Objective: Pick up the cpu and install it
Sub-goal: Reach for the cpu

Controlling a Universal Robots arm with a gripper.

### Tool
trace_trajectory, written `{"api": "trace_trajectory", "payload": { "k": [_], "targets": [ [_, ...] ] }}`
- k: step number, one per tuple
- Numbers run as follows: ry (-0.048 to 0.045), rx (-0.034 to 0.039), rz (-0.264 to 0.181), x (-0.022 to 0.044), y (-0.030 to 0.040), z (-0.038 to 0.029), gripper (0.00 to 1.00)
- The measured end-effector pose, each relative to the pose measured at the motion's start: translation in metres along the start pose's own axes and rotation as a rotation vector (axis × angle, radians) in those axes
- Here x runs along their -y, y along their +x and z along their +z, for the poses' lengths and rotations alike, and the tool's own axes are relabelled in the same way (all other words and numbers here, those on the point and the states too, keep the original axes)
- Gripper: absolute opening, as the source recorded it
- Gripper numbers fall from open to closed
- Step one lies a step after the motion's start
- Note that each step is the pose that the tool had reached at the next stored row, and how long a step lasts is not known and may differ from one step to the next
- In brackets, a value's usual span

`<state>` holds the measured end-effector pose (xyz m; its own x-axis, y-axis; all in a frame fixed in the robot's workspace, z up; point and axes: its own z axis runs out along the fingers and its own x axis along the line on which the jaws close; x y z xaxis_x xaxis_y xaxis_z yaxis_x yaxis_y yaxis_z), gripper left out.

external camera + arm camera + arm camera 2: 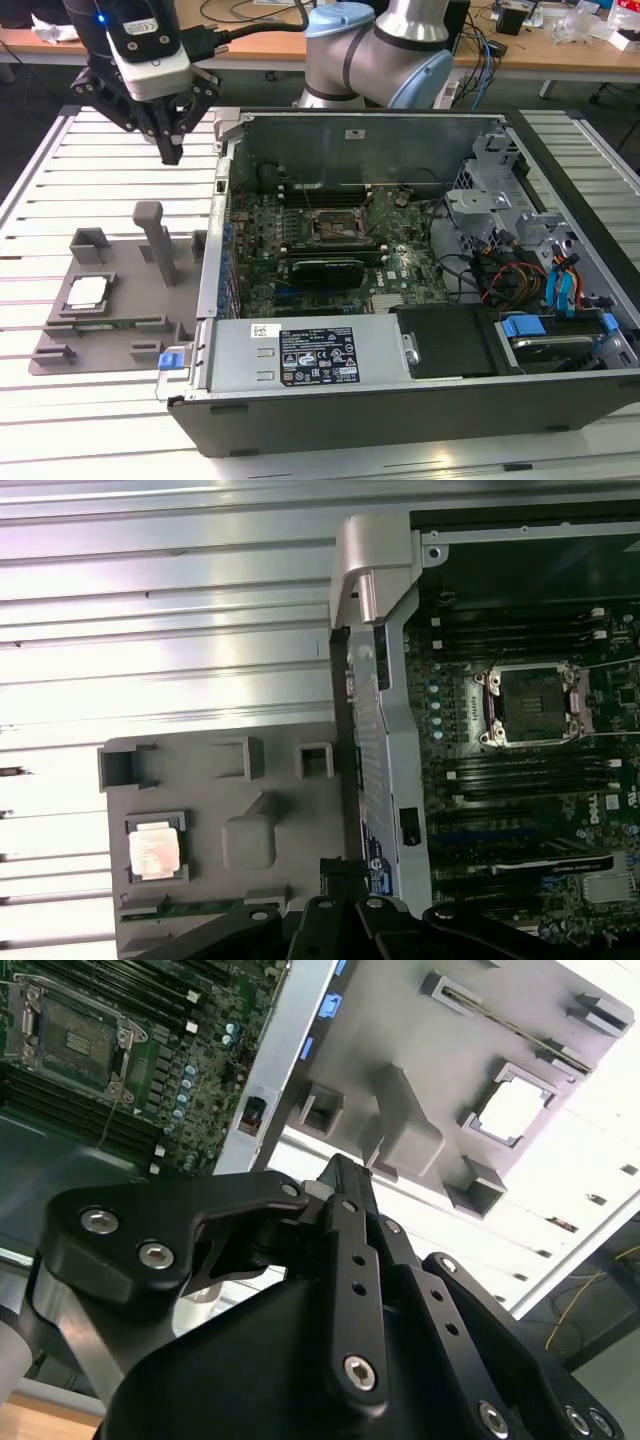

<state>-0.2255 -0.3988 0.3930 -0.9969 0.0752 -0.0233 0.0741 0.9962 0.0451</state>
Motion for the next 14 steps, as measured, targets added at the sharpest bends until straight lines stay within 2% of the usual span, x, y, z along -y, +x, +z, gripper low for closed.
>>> {"api": "trace_trajectory", "payload": {
  "k": [14],
  "targets": [
    [0.0001, 0.0, 0.0, 0.0023, 0.031, -0.0007, 0.11]
  ]
}}
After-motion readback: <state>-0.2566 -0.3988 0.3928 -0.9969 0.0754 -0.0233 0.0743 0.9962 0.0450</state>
